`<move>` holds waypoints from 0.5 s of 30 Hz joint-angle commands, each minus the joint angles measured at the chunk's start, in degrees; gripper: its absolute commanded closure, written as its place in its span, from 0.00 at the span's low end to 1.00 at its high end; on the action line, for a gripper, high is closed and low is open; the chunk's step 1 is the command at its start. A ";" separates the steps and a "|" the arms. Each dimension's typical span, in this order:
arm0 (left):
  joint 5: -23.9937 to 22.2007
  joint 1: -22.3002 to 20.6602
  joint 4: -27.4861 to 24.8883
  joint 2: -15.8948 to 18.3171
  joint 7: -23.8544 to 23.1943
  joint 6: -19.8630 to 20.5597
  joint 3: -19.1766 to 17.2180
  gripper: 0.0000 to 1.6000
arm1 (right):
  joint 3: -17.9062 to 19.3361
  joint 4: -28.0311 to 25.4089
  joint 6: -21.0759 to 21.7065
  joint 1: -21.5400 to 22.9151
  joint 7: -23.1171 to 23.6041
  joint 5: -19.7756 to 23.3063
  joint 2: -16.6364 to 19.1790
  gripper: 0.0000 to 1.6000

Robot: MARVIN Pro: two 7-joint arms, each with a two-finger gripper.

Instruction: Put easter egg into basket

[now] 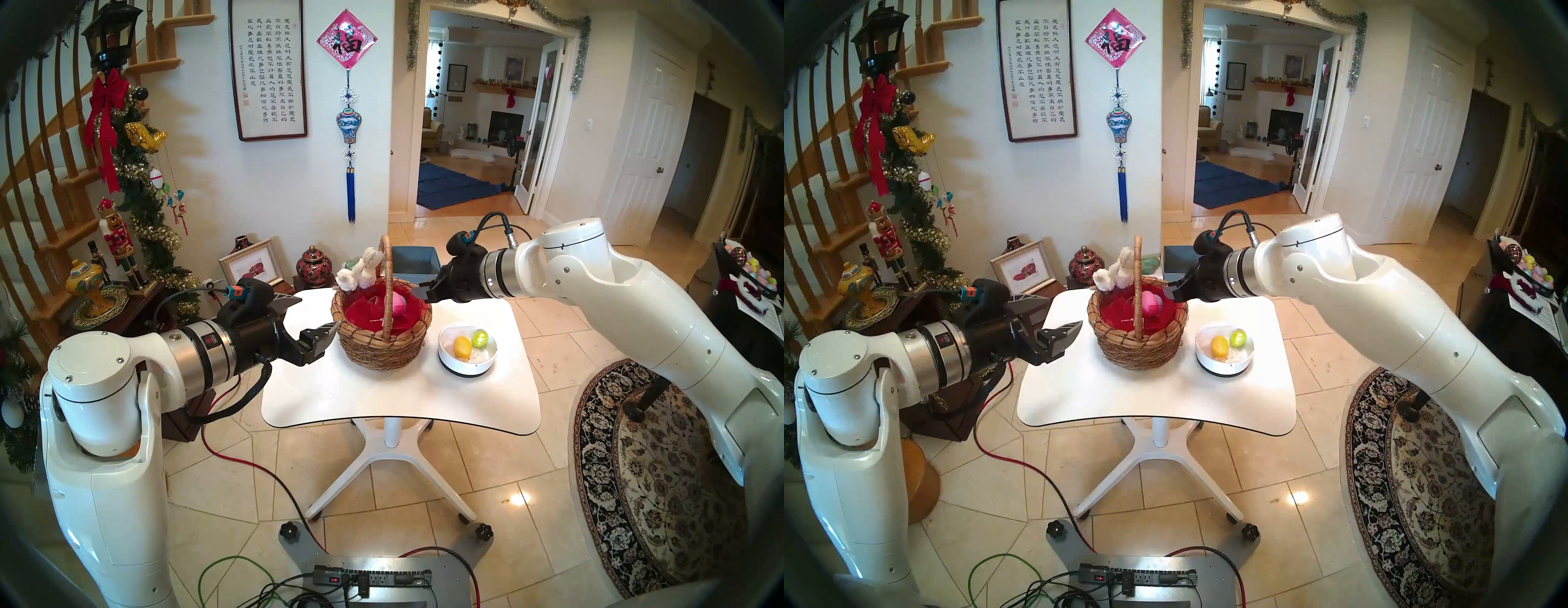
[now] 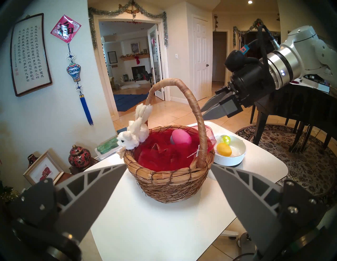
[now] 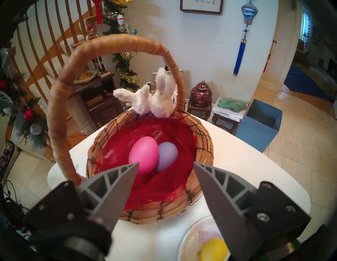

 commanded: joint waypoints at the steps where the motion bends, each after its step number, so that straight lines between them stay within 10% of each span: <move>1: 0.04 -0.20 -0.29 0.03 0.06 -0.05 0.12 0.00 | 1.87 -3.28 -0.23 -2.24 -3.59 1.42 2.85 0.26; 15: 0.04 -0.20 -0.28 0.03 0.05 -0.05 0.11 0.00 | 5.12 -9.55 -1.59 -8.57 -11.77 6.87 9.29 0.25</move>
